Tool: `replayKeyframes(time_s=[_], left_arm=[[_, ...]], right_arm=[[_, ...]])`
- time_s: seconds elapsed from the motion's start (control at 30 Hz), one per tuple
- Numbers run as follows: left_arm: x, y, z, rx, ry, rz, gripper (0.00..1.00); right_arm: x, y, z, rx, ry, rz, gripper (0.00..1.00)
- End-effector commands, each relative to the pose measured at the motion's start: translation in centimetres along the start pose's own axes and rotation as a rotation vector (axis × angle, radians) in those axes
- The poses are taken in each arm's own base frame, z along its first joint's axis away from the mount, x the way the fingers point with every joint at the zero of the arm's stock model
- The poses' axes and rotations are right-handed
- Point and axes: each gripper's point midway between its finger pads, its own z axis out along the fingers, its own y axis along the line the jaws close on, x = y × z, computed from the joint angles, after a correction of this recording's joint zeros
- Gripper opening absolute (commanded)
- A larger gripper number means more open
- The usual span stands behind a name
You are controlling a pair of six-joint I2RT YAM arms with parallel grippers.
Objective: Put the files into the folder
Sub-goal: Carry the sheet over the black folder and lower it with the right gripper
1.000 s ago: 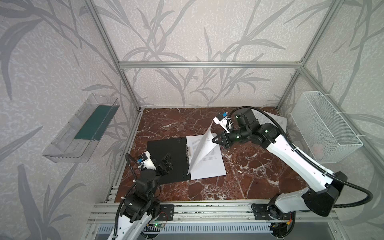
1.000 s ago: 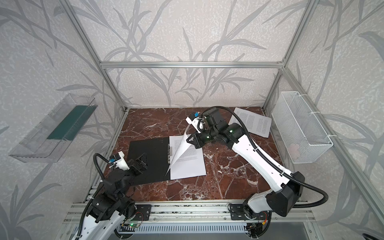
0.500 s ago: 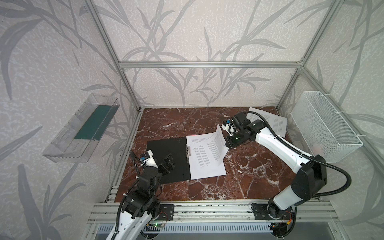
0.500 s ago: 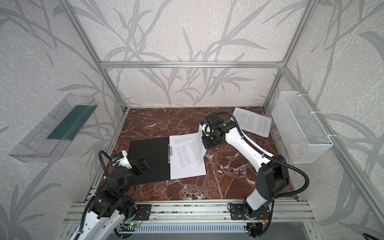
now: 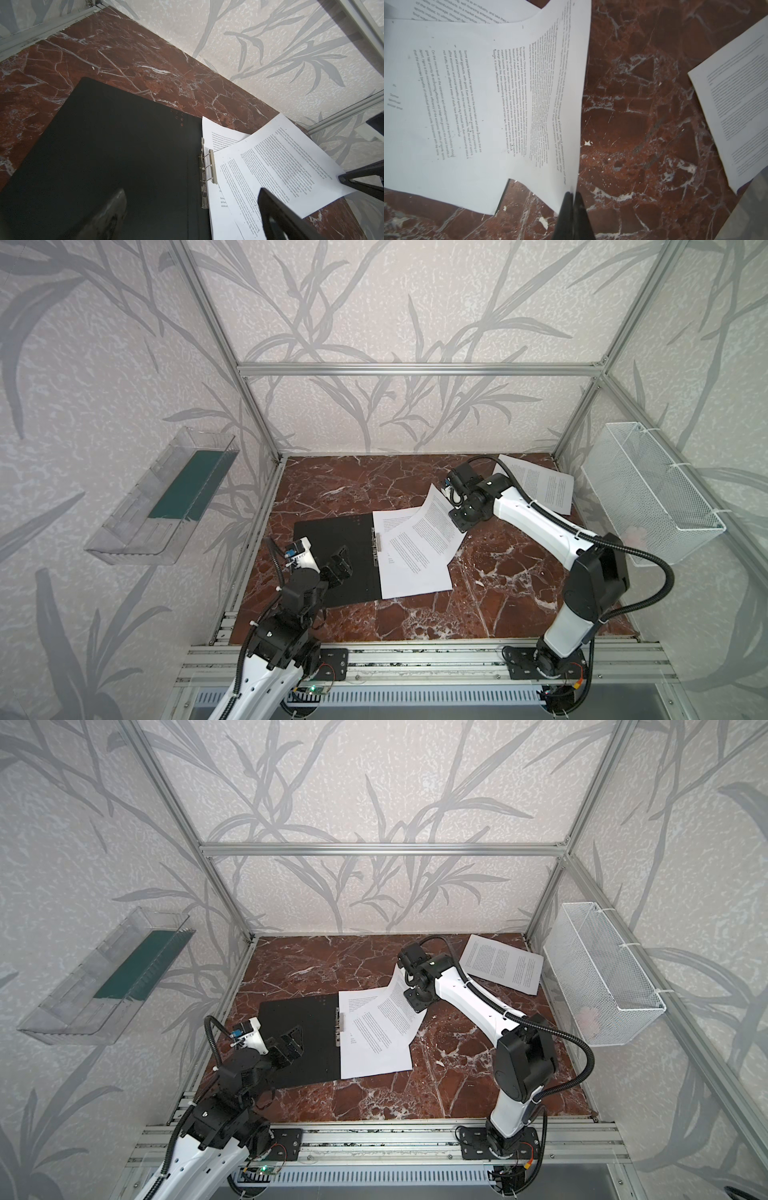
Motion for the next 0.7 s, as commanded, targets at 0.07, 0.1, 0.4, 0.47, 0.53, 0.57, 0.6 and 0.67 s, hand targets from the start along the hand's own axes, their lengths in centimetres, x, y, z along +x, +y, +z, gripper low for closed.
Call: replayKeyframes(time_s=[0.07, 0.1, 0.4, 0.47, 0.53, 0.57, 0.6, 0.67], left_arm=[[0.2, -0.3, 0.3, 0.015, 0.006, 0.003, 0.99], [0.3, -0.3, 0.4, 0.014, 0.007, 0.005, 0.99], [0.4, -0.4, 0.4, 0.018, 0.013, 0.014, 0.99], [0.4, -0.4, 0.4, 0.020, 0.012, 0.014, 0.99], [0.4, -0.4, 0.5, 0.021, 0.013, 0.014, 0.99], [0.4, -0.4, 0.5, 0.021, 0.013, 0.015, 0.99], [0.4, -0.4, 0.5, 0.020, 0.014, 0.016, 0.99], [0.5, -0.4, 0.5, 0.020, 0.015, 0.017, 0.99]], right_arm=[[-2.5, -1.4, 0.8, 0.105, -0.111, -0.151, 0.00], [-2.9, -1.5, 1.2, 0.105, -0.125, -0.159, 0.00], [-4.8, -1.5, 3.6, 0.100, -0.189, -0.388, 0.00], [-4.9, -2.3, 4.0, 0.127, -0.173, -0.407, 0.00], [-5.1, -2.9, 4.3, 0.138, -0.172, -0.426, 0.00], [-5.2, -3.4, 4.4, 0.152, -0.170, -0.435, 0.00], [-5.2, -4.0, 4.4, 0.166, -0.164, -0.438, 0.00], [-5.3, -5.1, 4.1, 0.189, -0.161, -0.432, 0.00]])
